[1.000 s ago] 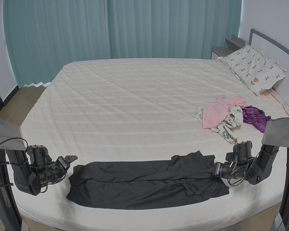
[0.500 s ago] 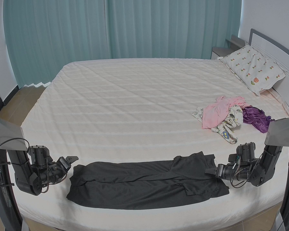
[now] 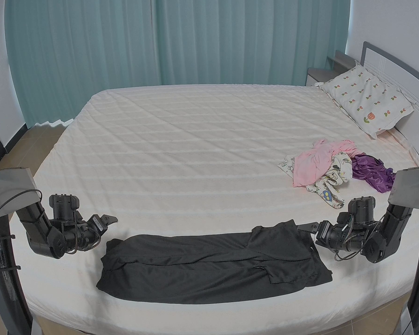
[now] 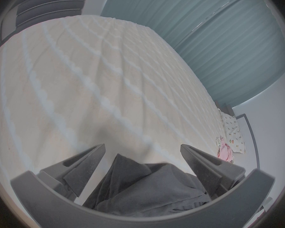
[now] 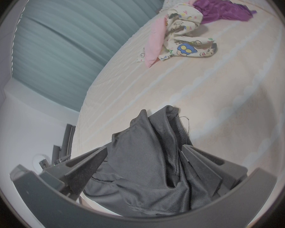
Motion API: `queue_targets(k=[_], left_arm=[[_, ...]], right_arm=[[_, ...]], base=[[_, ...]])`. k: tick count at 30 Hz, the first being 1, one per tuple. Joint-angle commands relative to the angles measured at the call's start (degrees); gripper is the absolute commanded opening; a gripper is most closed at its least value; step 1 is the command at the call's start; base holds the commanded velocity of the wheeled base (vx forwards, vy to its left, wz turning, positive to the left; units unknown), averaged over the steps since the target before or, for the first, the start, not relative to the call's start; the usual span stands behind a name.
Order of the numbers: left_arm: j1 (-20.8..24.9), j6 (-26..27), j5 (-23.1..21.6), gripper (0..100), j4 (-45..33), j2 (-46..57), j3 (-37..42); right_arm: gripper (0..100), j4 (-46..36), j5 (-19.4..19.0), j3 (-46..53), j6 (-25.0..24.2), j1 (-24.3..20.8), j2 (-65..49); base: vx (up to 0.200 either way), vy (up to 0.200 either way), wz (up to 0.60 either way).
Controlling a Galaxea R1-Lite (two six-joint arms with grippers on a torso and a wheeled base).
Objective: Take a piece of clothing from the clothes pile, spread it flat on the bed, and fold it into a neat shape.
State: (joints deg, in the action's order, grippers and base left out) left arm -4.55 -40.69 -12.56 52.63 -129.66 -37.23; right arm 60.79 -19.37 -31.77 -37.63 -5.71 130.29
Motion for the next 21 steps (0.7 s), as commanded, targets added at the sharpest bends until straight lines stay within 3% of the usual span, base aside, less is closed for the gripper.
queue_targets(k=[1, 4, 21], left_arm=[[0.68, 1.32, -0.72, 100, -1.30, -0.95, -2.85], [1.30, 1.41, -0.72, 100, -1.56, -1.21, -2.67], [3.67, 6.24, 0.08, 100, -1.56, -1.65, 0.84]], right_arm=[[100, 1.70, -0.23, -0.75, -3.68, 0.34, 2.95], [100, 2.40, -0.40, -0.93, -5.52, 0.61, 3.39], [100, 4.95, -0.14, -0.14, -5.79, 0.61, 3.65]], base=[[0.000, 0.000, 0.00], [0.000, 0.000, 0.00], [0.000, 0.000, 0.00]])
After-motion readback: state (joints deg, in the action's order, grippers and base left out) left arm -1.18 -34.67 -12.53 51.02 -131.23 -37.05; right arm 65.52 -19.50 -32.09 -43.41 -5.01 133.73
